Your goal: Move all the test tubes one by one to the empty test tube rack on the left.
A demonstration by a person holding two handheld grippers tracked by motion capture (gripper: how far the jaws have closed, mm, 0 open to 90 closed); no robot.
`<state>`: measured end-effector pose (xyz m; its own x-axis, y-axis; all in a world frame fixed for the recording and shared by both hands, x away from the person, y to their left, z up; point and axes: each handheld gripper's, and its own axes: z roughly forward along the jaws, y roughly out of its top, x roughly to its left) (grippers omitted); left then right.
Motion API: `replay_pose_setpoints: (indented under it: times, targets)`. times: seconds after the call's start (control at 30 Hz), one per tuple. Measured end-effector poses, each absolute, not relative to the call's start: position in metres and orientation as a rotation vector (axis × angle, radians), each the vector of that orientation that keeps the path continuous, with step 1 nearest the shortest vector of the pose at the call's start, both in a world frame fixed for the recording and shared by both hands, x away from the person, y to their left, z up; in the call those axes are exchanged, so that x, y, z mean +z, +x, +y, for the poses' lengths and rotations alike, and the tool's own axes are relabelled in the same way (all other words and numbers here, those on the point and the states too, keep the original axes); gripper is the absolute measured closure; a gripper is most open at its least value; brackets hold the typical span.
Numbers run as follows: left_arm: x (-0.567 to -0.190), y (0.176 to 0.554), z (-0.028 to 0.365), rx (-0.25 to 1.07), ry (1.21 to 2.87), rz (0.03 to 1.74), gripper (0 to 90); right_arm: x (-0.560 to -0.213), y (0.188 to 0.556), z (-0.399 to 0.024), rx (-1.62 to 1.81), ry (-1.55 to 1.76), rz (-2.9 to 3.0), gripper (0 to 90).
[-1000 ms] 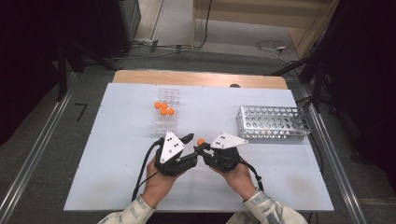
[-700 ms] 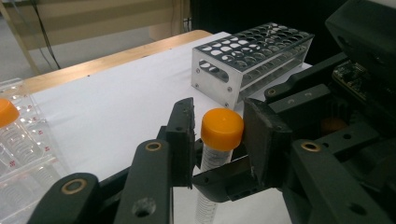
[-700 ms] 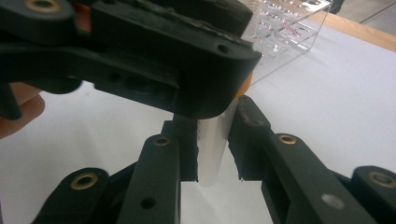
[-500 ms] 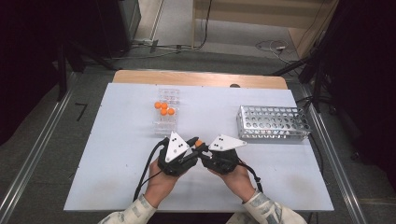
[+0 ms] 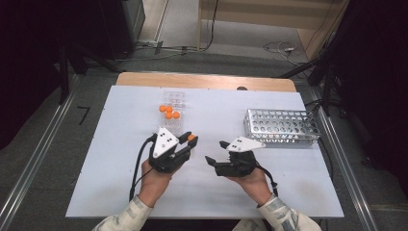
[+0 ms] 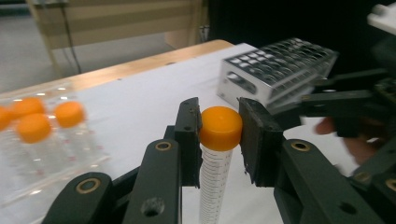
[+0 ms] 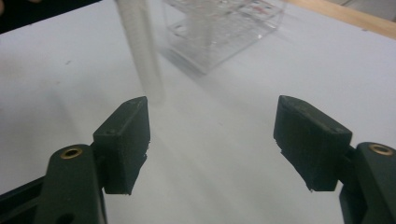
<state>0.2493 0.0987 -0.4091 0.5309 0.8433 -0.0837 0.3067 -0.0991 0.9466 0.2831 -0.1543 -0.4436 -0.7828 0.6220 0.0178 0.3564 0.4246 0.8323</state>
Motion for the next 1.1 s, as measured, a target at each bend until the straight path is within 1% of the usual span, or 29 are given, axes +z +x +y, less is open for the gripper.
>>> replay_pose_setpoints:
  times: [0.1,0.2,0.37,0.5,0.77,0.87,1.1]
  targets:
    - [-0.404,0.256,0.116,0.617,1.621,1.036,70.3,-0.442,0.286,-0.175,1.284,0.894,2.352,25.2]
    - [-0.396,0.263,0.130,0.657,1.599,1.072,70.3,-0.441,0.287,-0.195,1.277,0.947,2.319,25.2]
    - [-0.384,0.276,0.148,0.731,1.565,1.123,70.3,-0.441,0.284,-0.224,1.267,1.003,2.271,25.2]
    - [-0.381,0.287,0.158,0.780,1.538,1.164,70.2,-0.443,0.282,-0.239,1.265,1.048,2.245,25.2]
    - [-0.386,0.312,0.167,0.817,1.485,1.224,70.2,-0.444,0.281,-0.245,1.260,1.071,2.239,25.3]
    - [-0.391,0.319,0.167,0.800,1.489,1.241,70.2,-0.446,0.282,-0.244,1.258,1.066,2.243,25.3]
    - [-0.399,0.323,0.160,0.811,1.529,1.248,70.1,-0.446,0.282,-0.244,1.255,1.073,2.246,25.5]
